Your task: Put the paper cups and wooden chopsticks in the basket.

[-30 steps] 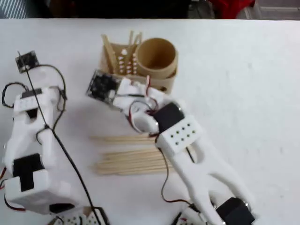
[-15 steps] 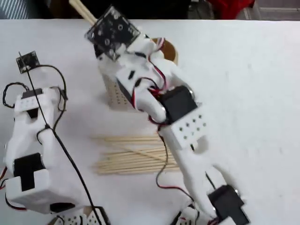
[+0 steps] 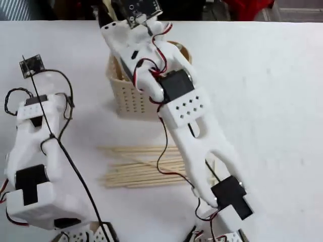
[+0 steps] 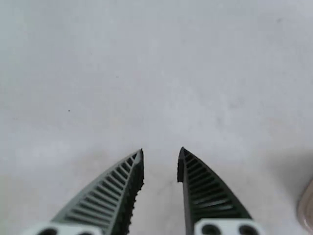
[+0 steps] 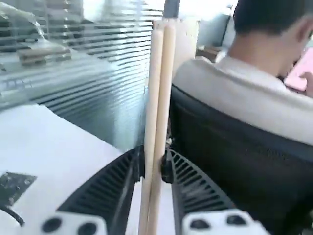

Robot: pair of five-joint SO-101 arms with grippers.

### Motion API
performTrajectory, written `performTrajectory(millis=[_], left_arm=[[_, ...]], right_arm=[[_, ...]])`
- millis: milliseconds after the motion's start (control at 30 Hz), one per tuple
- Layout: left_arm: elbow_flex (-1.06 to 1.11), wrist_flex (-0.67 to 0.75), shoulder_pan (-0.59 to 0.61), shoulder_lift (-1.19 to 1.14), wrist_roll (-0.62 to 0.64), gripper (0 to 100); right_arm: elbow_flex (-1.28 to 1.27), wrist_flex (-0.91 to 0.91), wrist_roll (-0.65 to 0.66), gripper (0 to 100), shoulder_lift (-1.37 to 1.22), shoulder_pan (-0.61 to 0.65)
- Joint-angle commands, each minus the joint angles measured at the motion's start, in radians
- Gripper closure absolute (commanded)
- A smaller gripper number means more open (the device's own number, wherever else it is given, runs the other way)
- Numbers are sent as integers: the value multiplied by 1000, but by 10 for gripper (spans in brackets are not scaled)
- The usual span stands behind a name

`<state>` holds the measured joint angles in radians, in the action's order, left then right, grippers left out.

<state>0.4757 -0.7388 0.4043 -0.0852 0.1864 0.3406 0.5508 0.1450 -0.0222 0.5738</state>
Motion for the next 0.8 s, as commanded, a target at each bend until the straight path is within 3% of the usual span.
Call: performTrajectory(millis=[0, 267, 400, 533, 600, 767], left_arm=[[-9, 17, -12, 4, -11, 867], [-9, 17, -8, 4, -11, 867], [-9, 17, -8, 4, -11, 867], [-9, 17, -7, 4, -11, 867], [-9, 17, -7, 4, -11, 867], [-9, 17, -7, 4, -11, 867]], right_arm=[[-29, 15, -12, 976, 31, -12], [-135, 47, -11, 787, 142, -5], [-186, 142, -11, 798, 237, -4], [-204, 354, 0, 838, 338, -4], [-206, 489, 71, 848, 364, 25], [-238, 832, 430, 816, 282, 147]])
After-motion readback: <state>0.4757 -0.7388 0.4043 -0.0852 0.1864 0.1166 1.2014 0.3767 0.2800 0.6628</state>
